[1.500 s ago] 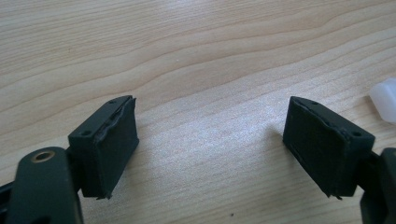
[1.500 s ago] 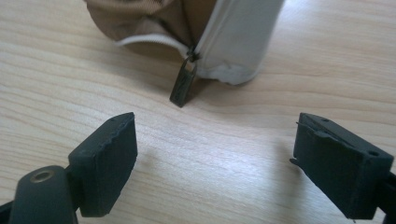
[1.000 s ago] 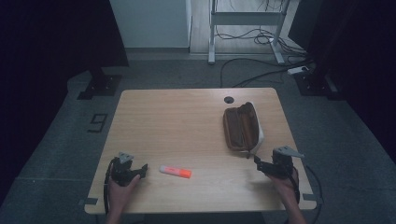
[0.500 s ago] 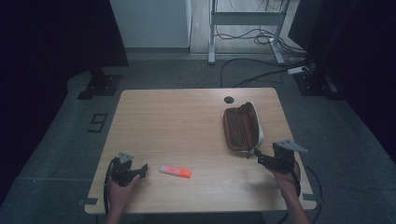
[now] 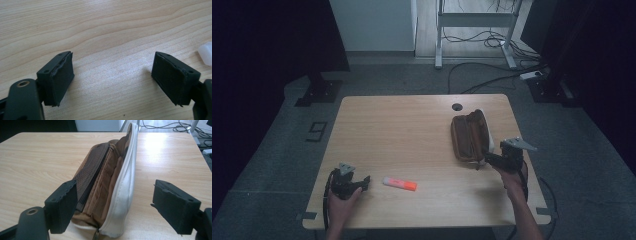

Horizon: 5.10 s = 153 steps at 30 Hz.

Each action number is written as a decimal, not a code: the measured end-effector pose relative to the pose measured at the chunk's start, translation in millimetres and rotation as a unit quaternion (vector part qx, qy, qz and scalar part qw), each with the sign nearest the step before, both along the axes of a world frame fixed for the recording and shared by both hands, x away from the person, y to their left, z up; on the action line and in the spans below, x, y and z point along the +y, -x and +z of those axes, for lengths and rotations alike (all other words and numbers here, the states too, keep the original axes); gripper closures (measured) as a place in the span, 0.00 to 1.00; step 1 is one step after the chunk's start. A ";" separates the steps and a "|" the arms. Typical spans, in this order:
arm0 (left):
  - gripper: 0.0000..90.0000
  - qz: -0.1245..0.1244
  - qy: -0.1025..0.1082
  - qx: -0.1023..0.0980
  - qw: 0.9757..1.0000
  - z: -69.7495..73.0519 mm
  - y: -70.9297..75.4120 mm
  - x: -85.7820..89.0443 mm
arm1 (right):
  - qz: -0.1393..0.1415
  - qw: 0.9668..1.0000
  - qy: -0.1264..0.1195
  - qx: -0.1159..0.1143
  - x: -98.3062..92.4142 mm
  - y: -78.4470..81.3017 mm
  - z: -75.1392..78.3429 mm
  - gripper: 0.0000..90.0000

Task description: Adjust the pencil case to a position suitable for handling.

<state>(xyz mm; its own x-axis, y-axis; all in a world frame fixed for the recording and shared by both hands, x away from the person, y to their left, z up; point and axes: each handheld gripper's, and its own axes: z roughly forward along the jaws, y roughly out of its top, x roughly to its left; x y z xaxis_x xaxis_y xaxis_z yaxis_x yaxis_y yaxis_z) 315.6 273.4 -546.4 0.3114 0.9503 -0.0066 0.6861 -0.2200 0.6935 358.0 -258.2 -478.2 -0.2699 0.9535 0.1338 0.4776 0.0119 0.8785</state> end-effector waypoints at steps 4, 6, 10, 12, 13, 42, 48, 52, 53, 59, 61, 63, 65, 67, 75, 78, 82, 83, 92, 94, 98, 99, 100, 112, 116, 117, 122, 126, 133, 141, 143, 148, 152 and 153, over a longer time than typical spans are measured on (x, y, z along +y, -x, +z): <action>0.20 0.000 0.000 0.000 1.000 0.0 0.0 0.0 | -0.003 1.000 0.000 0.000 3.2 -8.4 -0.2 0.22; 0.20 0.000 0.000 0.000 1.000 -0.1 0.0 0.0 | -0.004 1.000 0.000 0.000 4.1 -11.0 -0.7 0.22; 0.20 0.000 0.000 0.000 1.000 0.0 0.0 0.0 | -0.006 1.000 0.000 0.004 8.5 -23.4 -5.4 0.24; 0.20 0.000 0.000 0.000 1.000 0.0 0.1 -0.1 | -0.010 1.000 0.004 0.006 10.2 -29.2 -8.9 0.25; 0.20 0.000 0.000 0.000 1.000 0.0 0.1 -0.1 | -0.011 1.000 0.004 0.007 10.5 -31.0 -10.4 0.26; 0.20 0.000 0.000 0.000 1.000 0.0 0.1 0.0 | -0.046 0.999 -0.016 0.021 -3.4 -40.8 -38.9 0.89; 0.20 -0.002 0.000 -0.001 1.000 0.0 0.2 -0.1 | -0.042 0.998 -0.035 0.016 -7.5 -39.4 -37.7 0.91; 0.20 -0.002 0.000 0.000 1.000 0.1 0.2 -0.1 | -0.035 0.998 -0.054 0.004 -8.5 -37.8 -34.8 0.91; 0.20 -0.002 0.000 -0.001 1.000 0.0 0.2 -0.1 | -0.035 0.998 -0.054 0.004 -8.5 -37.8 -34.8 0.91; 0.20 -0.003 -0.001 0.000 1.000 0.1 0.2 0.0 | -0.019 0.997 -0.068 -0.010 -10.3 -33.4 -27.5 0.92; 0.20 -0.004 -0.001 0.000 1.000 0.1 0.2 0.0 | -0.015 0.997 -0.070 -0.015 -10.6 -32.1 -25.2 0.92; 0.20 -0.004 -0.001 0.000 1.000 0.1 0.2 0.0 | -0.009 0.997 -0.078 -0.021 -10.8 -30.6 -22.6 0.92; 0.20 -0.004 0.000 0.000 1.000 0.1 0.2 -0.1 | -0.004 0.996 -0.085 -0.024 -11.2 -29.5 -20.6 0.92; 0.20 -0.004 -0.001 0.000 1.000 0.1 0.2 0.0 | 0.002 0.995 -0.092 -0.030 -11.7 -28.2 -18.1 0.92; 0.20 -0.004 0.000 0.000 1.000 0.1 0.2 0.0 | 0.019 0.992 -0.118 -0.049 -16.4 -22.1 -8.9 0.92; 0.20 -0.004 0.000 -0.001 1.000 0.0 0.2 -0.1 | 0.026 0.991 -0.119 -0.057 -17.1 -19.6 -4.4 0.92; 0.20 -0.004 0.000 0.000 1.000 0.1 0.2 -0.1 | 0.035 0.990 -0.121 -0.066 -15.5 -16.5 0.3 0.92; 0.20 -0.004 -0.001 -0.001 1.000 0.1 0.2 -0.1 | 0.037 0.990 -0.121 -0.067 -15.0 -16.1 0.8 0.92; 0.20 -0.004 0.000 0.000 1.000 0.1 0.2 -0.1 | 0.067 0.988 -0.119 -0.075 -6.3 -13.7 4.3 0.92; 0.20 -0.004 -0.001 0.000 1.000 0.1 0.2 0.0 | 0.075 0.987 -0.119 -0.079 -4.6 -13.4 4.8 0.92; 0.20 -0.004 -0.001 0.000 1.000 0.1 0.2 0.0 | 0.084 0.986 -0.121 -0.079 -2.9 -12.8 5.3 0.92; 0.20 -0.004 -0.001 0.000 1.000 0.1 0.2 0.0 | 0.084 0.986 -0.121 -0.079 -2.9 -12.8 5.3 0.92; 0.20 -0.004 0.000 -0.001 1.000 0.1 0.1 -0.1 | 0.087 0.986 -0.121 -0.079 -2.1 -12.7 5.4 0.92; 0.20 -0.004 -0.001 0.000 1.000 0.1 0.1 0.0 | 0.124 0.982 -0.116 -0.077 11.1 -12.8 3.2 0.92; 0.20 -0.004 0.000 -0.001 1.000 0.1 0.1 -0.1 | 0.134 0.981 -0.116 -0.078 13.8 -13.0 2.4 0.92; 0.20 -0.004 0.000 -0.001 1.000 0.1 0.1 -0.1 | 0.136 0.981 -0.117 -0.078 14.7 -13.0 2.1 0.92; 0.20 -0.004 0.000 0.000 1.000 0.1 0.1 -0.1 | 0.147 0.979 -0.116 -0.075 18.2 -13.5 0.5 0.92; 0.20 -0.004 0.000 0.000 1.000 0.1 0.1 -0.1 | 0.160 0.978 -0.109 -0.073 23.6 -13.7 -1.3 0.92; 0.20 -0.004 0.000 0.000 1.000 0.1 0.1 -0.1 | 0.181 0.976 -0.101 -0.066 30.3 -16.2 -6.9 0.92; 0.20 -0.005 0.001 0.000 1.000 0.0 -0.9 -0.3 | 0.207 0.974 -0.083 -0.044 40.2 -22.6 -20.2 0.91; 0.20 -0.005 0.000 0.000 1.000 0.0 -1.0 -0.5 | 0.212 0.974 -0.073 -0.037 41.8 -24.0 -23.5 0.91; 0.21 -0.006 0.000 0.000 1.000 0.1 -0.8 -0.6 | 0.215 0.974 -0.060 -0.035 44.2 -27.2 -28.2 0.90; 0.20 -0.007 0.000 0.000 1.000 0.1 -0.9 -0.6 | 0.211 0.976 -0.033 -0.034 46.3 -28.4 -30.5 0.87; 0.21 -0.006 0.000 0.000 1.000 0.1 -0.9 -0.7 | 0.211 0.977 -0.019 -0.033 47.0 -29.2 -31.6 0.86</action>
